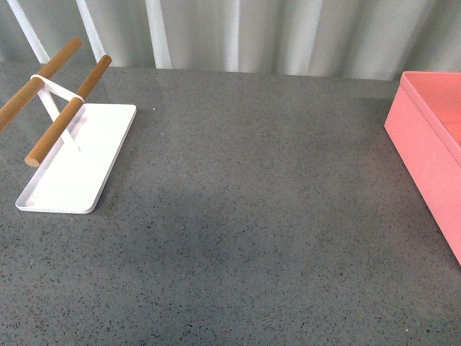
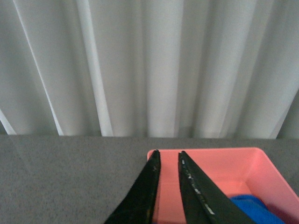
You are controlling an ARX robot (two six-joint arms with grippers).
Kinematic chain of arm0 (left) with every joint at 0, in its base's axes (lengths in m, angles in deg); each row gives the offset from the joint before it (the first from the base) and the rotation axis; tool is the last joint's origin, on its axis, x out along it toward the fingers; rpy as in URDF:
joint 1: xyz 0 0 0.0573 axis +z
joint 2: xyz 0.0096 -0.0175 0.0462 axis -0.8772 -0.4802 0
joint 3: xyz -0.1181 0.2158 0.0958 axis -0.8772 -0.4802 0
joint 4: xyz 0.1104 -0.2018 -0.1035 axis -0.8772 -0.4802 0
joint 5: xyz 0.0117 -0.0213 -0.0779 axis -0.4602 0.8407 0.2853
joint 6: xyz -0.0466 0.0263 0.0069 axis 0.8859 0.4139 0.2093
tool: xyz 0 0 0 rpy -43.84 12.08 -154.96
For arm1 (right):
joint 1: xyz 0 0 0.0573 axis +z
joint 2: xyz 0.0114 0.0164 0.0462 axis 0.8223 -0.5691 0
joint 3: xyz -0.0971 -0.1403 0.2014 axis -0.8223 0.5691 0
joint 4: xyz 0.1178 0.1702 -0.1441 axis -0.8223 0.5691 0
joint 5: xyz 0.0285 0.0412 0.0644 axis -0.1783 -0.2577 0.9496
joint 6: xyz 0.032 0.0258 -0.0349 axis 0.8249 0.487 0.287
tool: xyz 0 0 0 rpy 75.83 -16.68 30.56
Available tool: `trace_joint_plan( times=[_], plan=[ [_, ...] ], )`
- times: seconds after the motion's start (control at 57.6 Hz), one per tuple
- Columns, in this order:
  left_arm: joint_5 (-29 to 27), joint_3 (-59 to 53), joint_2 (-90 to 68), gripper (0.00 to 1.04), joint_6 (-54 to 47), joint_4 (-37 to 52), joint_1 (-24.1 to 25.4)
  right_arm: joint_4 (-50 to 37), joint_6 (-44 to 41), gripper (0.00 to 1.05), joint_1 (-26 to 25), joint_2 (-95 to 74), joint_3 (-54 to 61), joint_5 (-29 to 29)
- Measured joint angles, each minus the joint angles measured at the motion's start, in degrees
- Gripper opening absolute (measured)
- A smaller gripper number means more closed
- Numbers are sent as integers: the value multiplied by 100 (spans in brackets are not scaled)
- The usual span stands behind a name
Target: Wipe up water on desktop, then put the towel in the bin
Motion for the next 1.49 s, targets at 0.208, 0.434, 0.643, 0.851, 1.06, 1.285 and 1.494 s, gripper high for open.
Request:
trace_joint_plan(
  times=[0.208, 0.434, 0.643, 0.851, 1.06, 1.285, 1.494],
  plan=[
    [0, 0, 0, 98, 0, 0, 0, 9, -20, 3, 328, 841, 813, -315],
    [0, 0, 0, 98, 0, 0, 0, 299, -17, 3, 330, 1644, 1357, -337],
    [0, 0, 0, 98, 0, 0, 0, 713, -17, 3, 330, 2409, 1707, -334],
    [0, 0, -2, 98, 0, 0, 0, 898, -17, 3, 330, 2905, 2044, -339],
    [0, 0, 0, 98, 0, 0, 0, 1821, -17, 3, 330, 3978, 2072, -337],
    [0, 0, 0, 98, 0, 0, 0, 2575, -17, 3, 330, 4802, 2079, -339],
    [0, 0, 0, 98, 0, 0, 0, 3222, -15, 3, 330, 5482, 2079, -339]
  ],
)
